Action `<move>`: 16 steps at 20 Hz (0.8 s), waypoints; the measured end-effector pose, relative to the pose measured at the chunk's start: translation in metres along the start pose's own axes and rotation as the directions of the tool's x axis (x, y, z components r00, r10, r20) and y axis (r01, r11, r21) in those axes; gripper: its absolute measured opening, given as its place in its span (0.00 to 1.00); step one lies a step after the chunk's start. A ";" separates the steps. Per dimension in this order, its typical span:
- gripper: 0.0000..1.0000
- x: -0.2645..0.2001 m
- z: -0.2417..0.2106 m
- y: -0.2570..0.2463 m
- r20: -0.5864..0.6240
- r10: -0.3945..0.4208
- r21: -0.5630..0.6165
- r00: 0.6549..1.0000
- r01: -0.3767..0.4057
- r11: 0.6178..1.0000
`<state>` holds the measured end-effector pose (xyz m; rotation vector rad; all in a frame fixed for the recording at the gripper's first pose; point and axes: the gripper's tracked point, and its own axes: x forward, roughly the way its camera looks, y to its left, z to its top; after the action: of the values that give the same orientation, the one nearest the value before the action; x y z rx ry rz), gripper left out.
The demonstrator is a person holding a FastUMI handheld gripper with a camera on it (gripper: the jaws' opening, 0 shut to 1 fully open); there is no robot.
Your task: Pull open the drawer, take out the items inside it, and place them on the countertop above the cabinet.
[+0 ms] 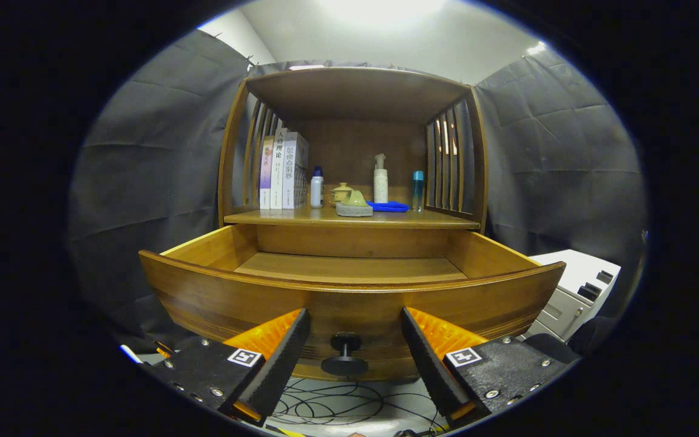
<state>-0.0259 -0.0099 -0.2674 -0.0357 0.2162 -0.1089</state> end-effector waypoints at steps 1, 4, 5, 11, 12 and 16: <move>0.95 0.002 0.001 0.000 0.000 0.008 0.000 1.000 -0.008 1.000; 0.96 0.015 0.006 -0.002 0.005 0.039 0.026 0.999 -0.039 0.999; 0.95 0.021 0.010 -0.004 0.019 0.039 0.046 0.999 -0.040 0.998; 0.95 0.066 0.028 -0.002 0.047 0.033 0.084 0.998 -0.037 0.996; 0.95 0.071 0.030 -0.001 0.049 0.030 0.094 0.998 -0.035 0.995; 0.95 0.105 0.033 -0.001 0.056 0.031 0.086 0.998 -0.035 0.996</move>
<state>0.0835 -0.0219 -0.2571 0.0516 0.1570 -0.0842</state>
